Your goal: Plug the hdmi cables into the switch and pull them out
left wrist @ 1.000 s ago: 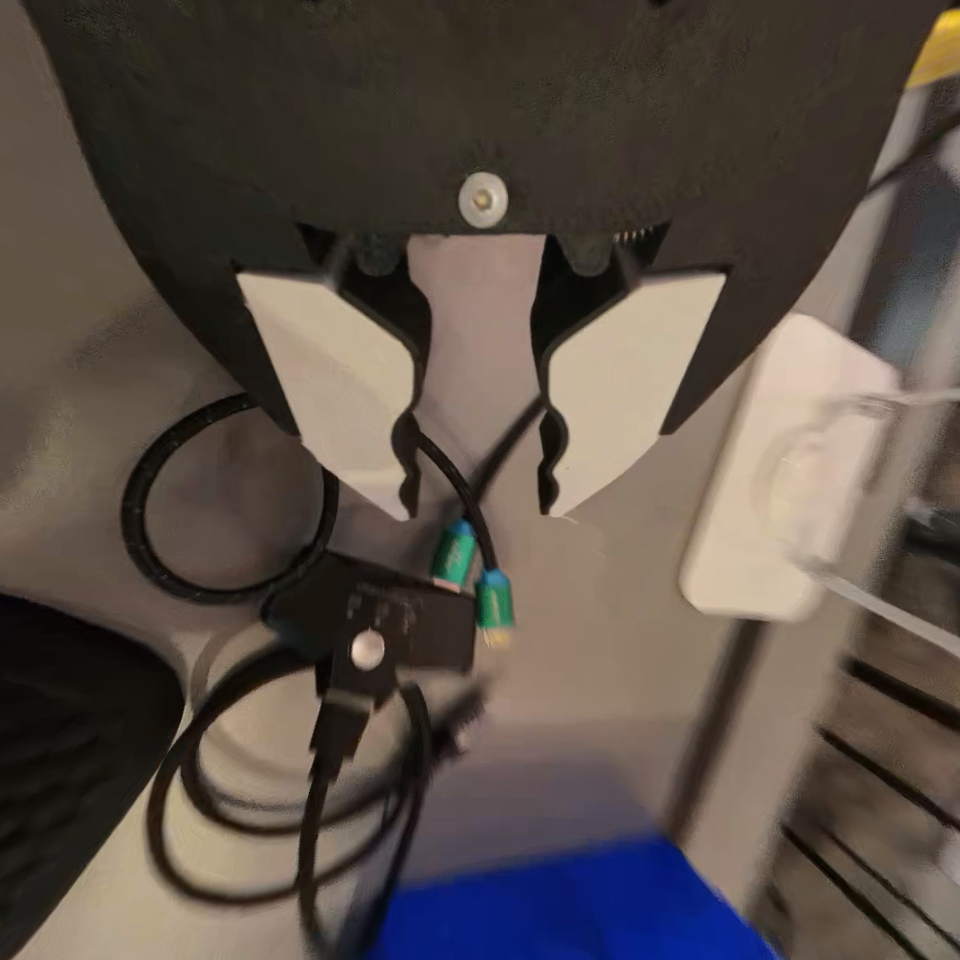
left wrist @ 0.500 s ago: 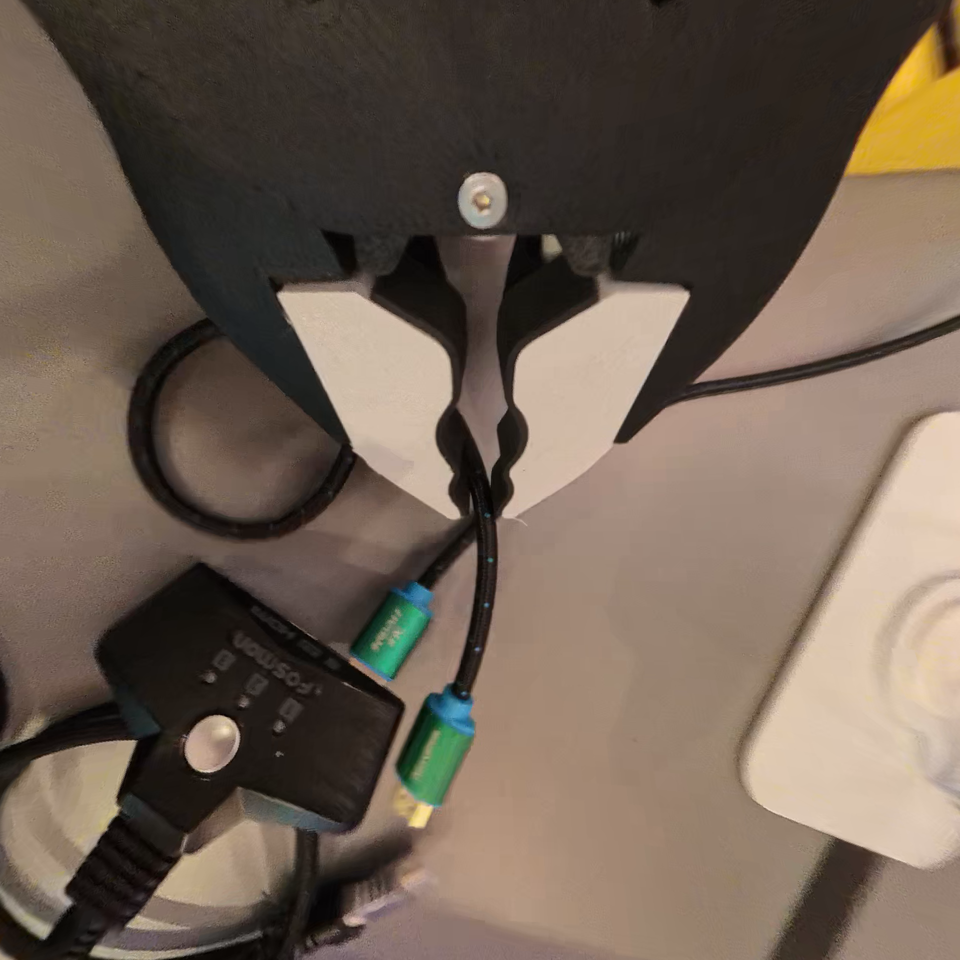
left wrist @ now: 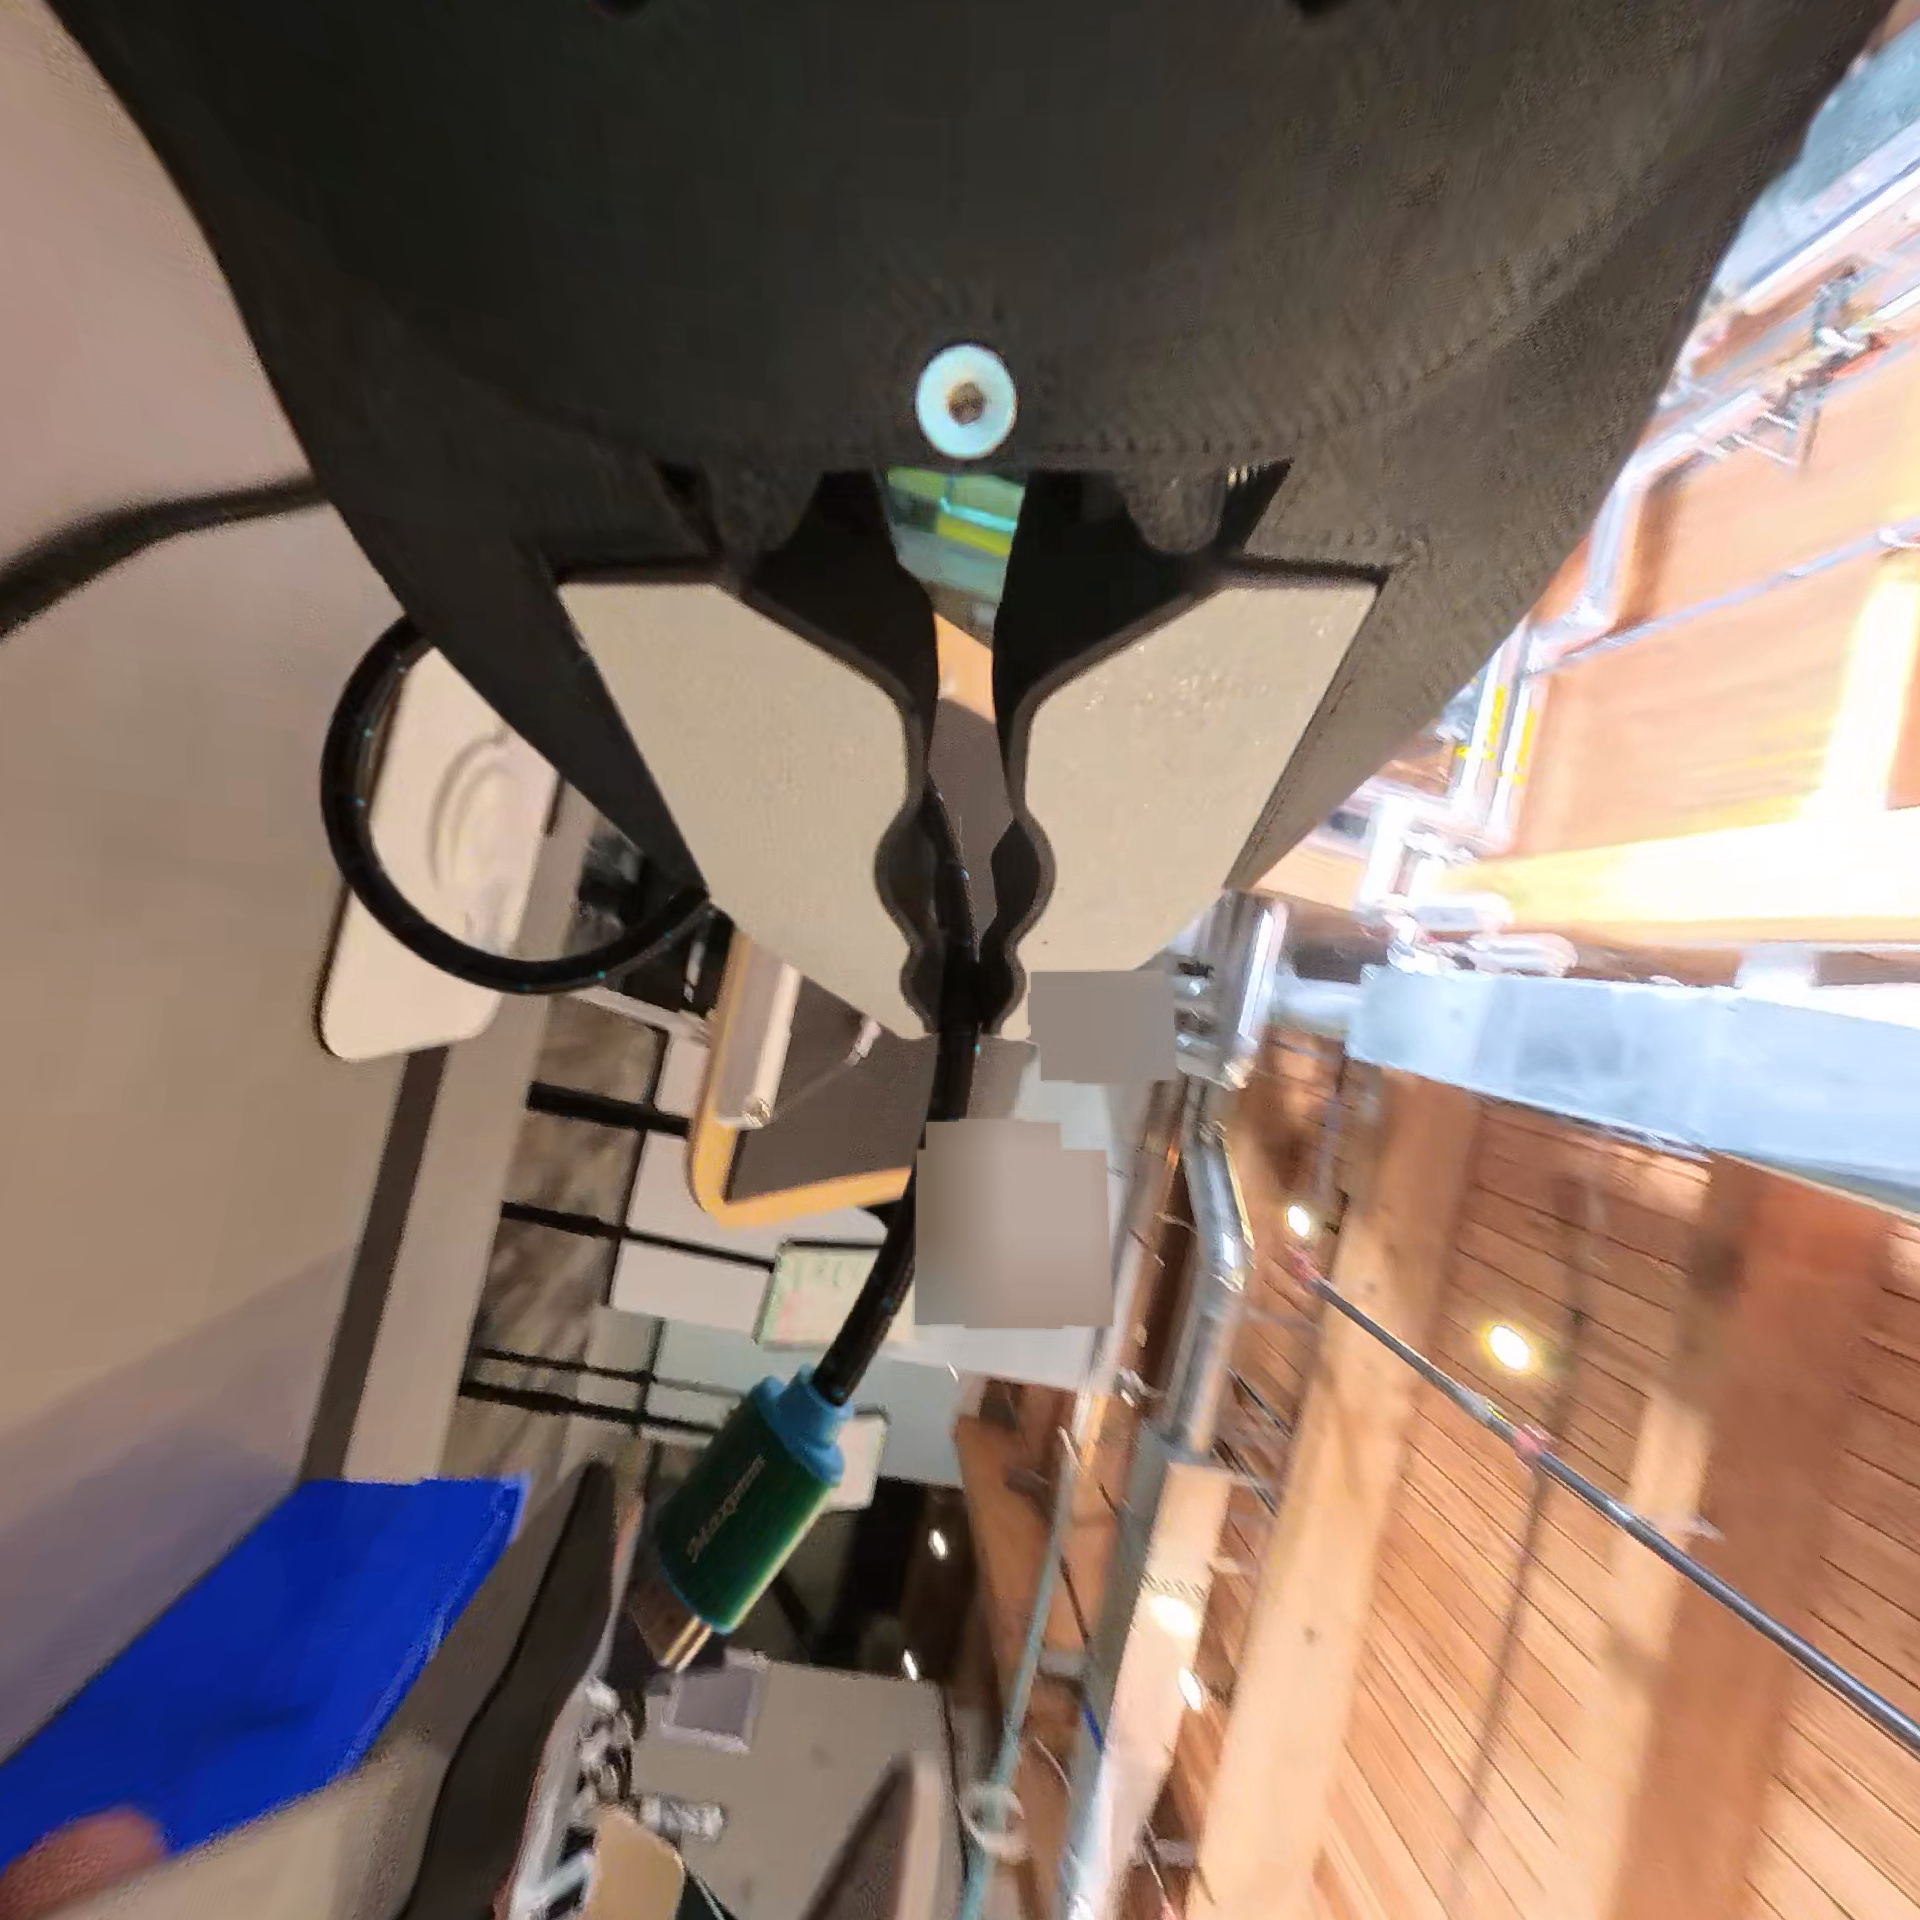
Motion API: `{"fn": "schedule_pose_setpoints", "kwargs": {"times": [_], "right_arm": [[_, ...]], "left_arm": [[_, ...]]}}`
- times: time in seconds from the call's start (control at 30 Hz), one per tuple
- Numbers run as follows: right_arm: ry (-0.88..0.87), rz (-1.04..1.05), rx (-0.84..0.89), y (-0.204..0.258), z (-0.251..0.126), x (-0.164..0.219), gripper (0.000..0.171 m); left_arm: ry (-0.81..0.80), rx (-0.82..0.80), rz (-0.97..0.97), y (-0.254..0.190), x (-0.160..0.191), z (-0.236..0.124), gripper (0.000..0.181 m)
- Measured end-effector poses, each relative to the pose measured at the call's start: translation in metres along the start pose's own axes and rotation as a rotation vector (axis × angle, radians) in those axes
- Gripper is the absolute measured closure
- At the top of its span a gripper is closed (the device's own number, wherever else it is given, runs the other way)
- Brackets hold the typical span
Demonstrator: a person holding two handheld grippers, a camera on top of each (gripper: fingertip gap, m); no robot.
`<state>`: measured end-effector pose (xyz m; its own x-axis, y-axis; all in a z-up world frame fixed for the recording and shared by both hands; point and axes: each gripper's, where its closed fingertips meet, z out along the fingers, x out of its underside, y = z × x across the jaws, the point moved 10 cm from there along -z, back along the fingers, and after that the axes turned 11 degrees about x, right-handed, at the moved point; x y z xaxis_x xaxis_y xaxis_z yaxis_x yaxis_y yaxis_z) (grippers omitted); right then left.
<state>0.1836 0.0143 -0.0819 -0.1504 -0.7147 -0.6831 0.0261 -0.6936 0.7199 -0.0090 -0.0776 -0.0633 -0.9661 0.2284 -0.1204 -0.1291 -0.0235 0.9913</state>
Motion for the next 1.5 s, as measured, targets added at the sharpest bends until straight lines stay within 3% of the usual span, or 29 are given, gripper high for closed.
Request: {"fn": "schedule_pose_setpoints", "kwargs": {"times": [0.1,0.17,0.23,0.43,0.53,0.73,0.83,0.93,0.97,1.07,1.2,1.3,1.4,1.5], "right_arm": [[-0.007,0.038,-0.08,0.004,0.01,0.0,0.115],[-0.021,0.061,-0.167,0.01,0.015,0.001,0.126],[-0.051,0.073,-0.195,0.011,0.017,0.0,0.15],[-0.059,-0.017,-0.206,0.02,0.018,-0.001,0.153],[-0.089,-0.097,-0.181,0.021,0.015,-0.005,0.152],[-0.051,-0.409,-0.11,0.029,0.011,-0.015,0.152],[-0.018,-0.563,-0.106,0.033,0.011,-0.017,0.152],[0.008,-0.684,-0.148,0.04,0.014,-0.014,0.152],[0.012,-0.717,-0.167,0.043,0.015,-0.012,0.152],[0.005,-0.769,-0.215,0.049,0.019,-0.009,0.152],[-0.015,-0.8,-0.25,0.051,0.018,-0.009,0.152],[-0.024,-0.799,-0.247,0.048,0.015,-0.012,0.152],[-0.026,-0.819,-0.164,0.045,0.017,-0.015,0.148],[-0.042,-0.997,0.054,0.05,0.012,-0.021,0.116]], "left_arm": [[-0.051,-0.045,0.054,0.005,-0.004,-0.005,0.174],[-0.08,-0.06,0.07,0.007,-0.006,-0.006,0.175],[-0.103,-0.082,0.081,0.009,-0.008,-0.007,0.175],[-0.117,-0.108,0.067,0.014,-0.007,-0.006,0.175],[-0.135,-0.041,-0.01,0.017,-0.008,-0.004,0.174],[-0.225,0.406,-0.512,0.048,0.002,-0.009,0.142],[-0.367,0.677,-0.787,0.078,0.007,-0.015,0.142],[-0.472,0.934,-0.931,0.097,0.006,-0.01,0.14],[-0.506,0.983,-0.919,0.099,0.002,-0.007,0.143],[-0.413,1.206,-0.807,0.086,-0.01,0.007,0.143],[-0.402,1.284,-0.735,0.069,-0.018,0.016,0.173],[-0.401,1.24,-0.715,0.066,-0.021,0.016,0.177],[-0.281,1.075,-0.54,0.063,-0.023,0.016,0.176],[-0.151,0.999,-0.454,0.061,-0.02,0.017,0.176]]}}
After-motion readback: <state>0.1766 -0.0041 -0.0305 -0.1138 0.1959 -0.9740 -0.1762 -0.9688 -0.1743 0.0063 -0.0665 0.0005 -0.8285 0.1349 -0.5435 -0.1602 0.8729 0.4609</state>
